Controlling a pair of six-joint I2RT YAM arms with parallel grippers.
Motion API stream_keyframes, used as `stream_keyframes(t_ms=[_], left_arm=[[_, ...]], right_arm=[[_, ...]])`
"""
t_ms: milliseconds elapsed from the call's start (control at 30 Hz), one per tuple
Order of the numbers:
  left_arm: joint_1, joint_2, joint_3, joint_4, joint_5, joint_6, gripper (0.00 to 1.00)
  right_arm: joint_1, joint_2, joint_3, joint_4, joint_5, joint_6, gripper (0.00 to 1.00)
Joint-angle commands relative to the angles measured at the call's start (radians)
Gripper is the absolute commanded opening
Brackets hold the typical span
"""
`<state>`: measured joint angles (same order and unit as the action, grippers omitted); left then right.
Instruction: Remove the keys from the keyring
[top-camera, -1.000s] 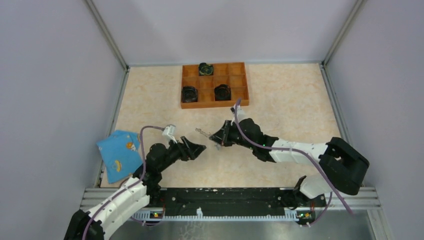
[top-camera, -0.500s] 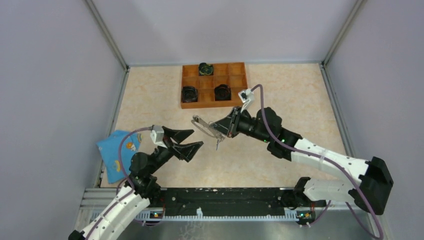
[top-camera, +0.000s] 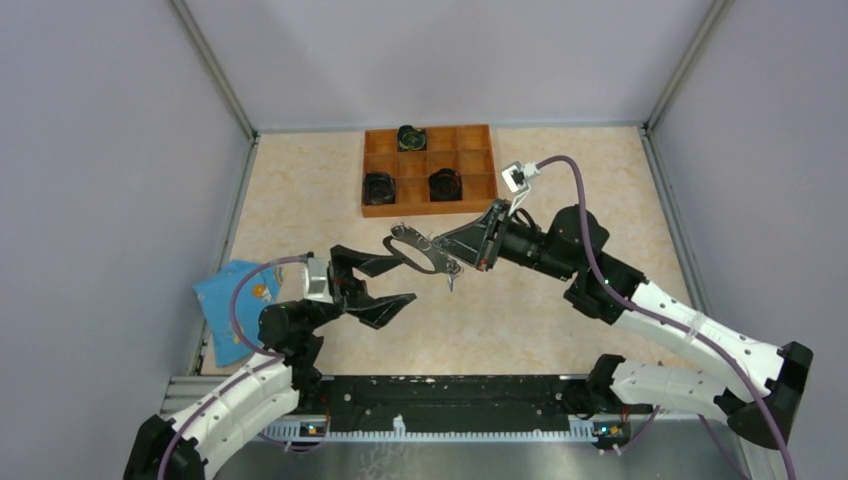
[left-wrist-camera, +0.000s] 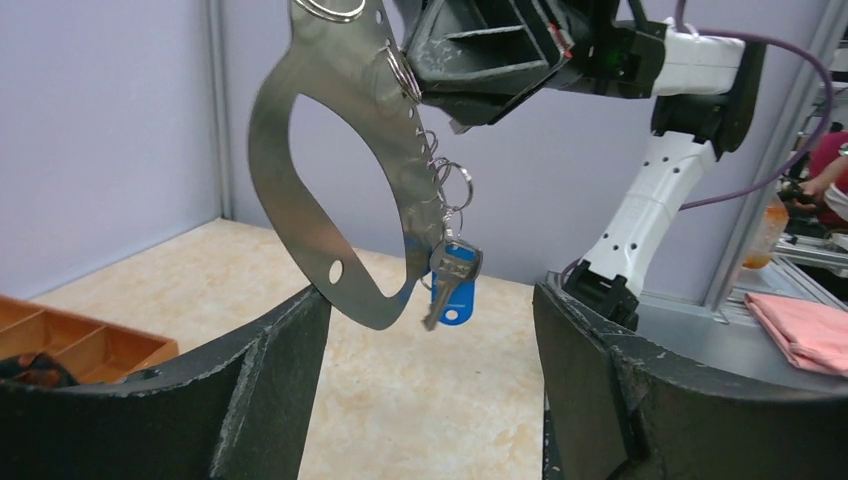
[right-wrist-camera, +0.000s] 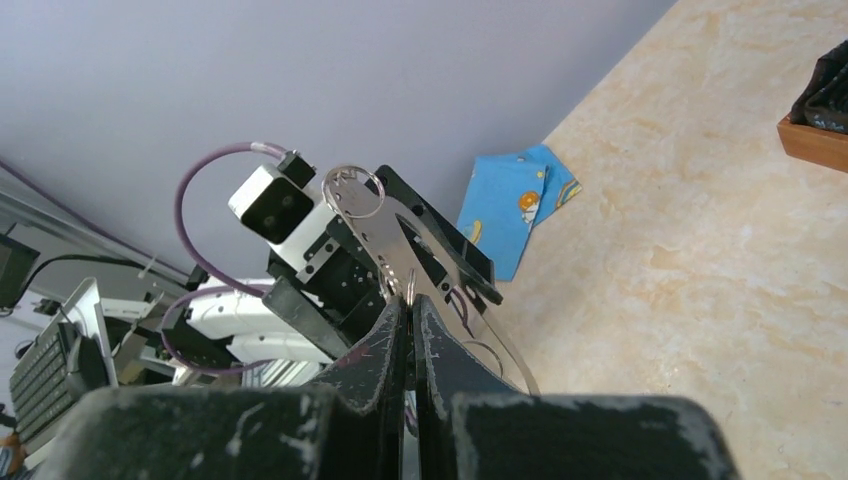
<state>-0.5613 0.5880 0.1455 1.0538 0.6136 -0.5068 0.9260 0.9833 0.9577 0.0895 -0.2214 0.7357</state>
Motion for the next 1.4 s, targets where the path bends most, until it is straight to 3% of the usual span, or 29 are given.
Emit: stream_keyframes(t_ms=[0,200,600,1367], left_arm=[[-0.063,0.055,0.077,0.187,0.025,0.056,0.79],[-0.155,0.135,0.108,0.204,-0.043,0.136,0.77],[-0.236,0.279,0.095,0.387,-0.195,0.116,0.52],[-0.280,0.445,0.100,0.620,-0.250,0.078,0.44]], right_arm=[[-0.009,-0.042,0.052,0.007,-0.026,0.001,0.00],[-0.008,-0.061,0.053,0.002,-0.019,0.005,0.00],[-0.006,-0.123,-0.011,0.058,0.054,0.093,0.00],[0.003,-0.163,-0.169,0.259,0.114,0.226,0.00]])
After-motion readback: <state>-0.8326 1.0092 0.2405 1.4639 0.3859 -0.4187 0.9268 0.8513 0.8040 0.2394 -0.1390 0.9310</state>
